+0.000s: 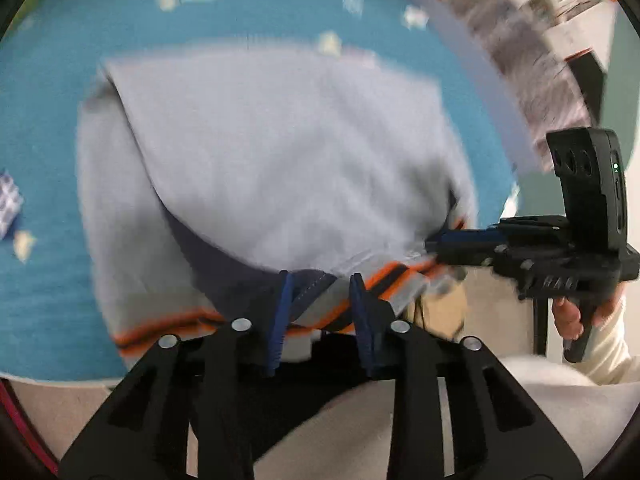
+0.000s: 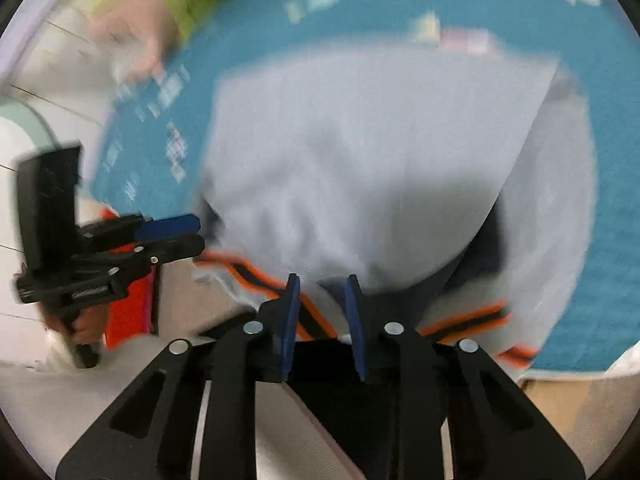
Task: Fold large clothes
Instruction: 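Lay the collar onto the striped hem and open both grippers, then press the folded grey jacket flat with both closed grippers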
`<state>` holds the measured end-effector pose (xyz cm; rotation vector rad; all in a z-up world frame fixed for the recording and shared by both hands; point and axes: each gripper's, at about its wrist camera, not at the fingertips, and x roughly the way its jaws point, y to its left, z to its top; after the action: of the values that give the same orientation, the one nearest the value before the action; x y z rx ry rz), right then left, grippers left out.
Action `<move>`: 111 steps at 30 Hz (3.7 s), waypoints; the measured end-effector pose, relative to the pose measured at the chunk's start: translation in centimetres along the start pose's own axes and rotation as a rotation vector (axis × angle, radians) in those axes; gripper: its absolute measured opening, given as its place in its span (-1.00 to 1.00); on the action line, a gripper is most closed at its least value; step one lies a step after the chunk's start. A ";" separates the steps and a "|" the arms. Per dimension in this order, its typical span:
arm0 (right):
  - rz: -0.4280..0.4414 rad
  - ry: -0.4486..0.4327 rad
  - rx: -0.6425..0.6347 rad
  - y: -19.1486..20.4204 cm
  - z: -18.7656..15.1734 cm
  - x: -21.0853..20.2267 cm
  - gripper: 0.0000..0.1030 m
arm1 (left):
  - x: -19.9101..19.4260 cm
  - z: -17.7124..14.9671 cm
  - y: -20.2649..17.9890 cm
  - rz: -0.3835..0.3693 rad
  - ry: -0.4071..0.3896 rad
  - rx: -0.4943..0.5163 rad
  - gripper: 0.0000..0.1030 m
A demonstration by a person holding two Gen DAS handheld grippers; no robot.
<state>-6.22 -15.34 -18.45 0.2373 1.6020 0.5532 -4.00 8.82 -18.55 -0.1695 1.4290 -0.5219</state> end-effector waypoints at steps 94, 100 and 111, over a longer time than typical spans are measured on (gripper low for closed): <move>-0.304 -0.460 0.396 -13.6 11.1 -6.6 -1.00 | -0.1 15.5 9.9 0.523 -0.327 -0.227 -0.95; -0.290 -0.430 0.408 -16.6 11.8 -3.8 -1.00 | 2.4 15.8 14.5 0.494 -0.292 -0.302 -0.95; -0.095 -0.478 0.249 -6.3 9.9 -6.0 -0.88 | -2.4 14.3 6.7 0.333 -0.335 -0.166 -0.93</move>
<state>5.30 -21.46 -16.45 0.4418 1.2044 0.1993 11.33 12.96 -16.99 -0.1400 1.1401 -0.0936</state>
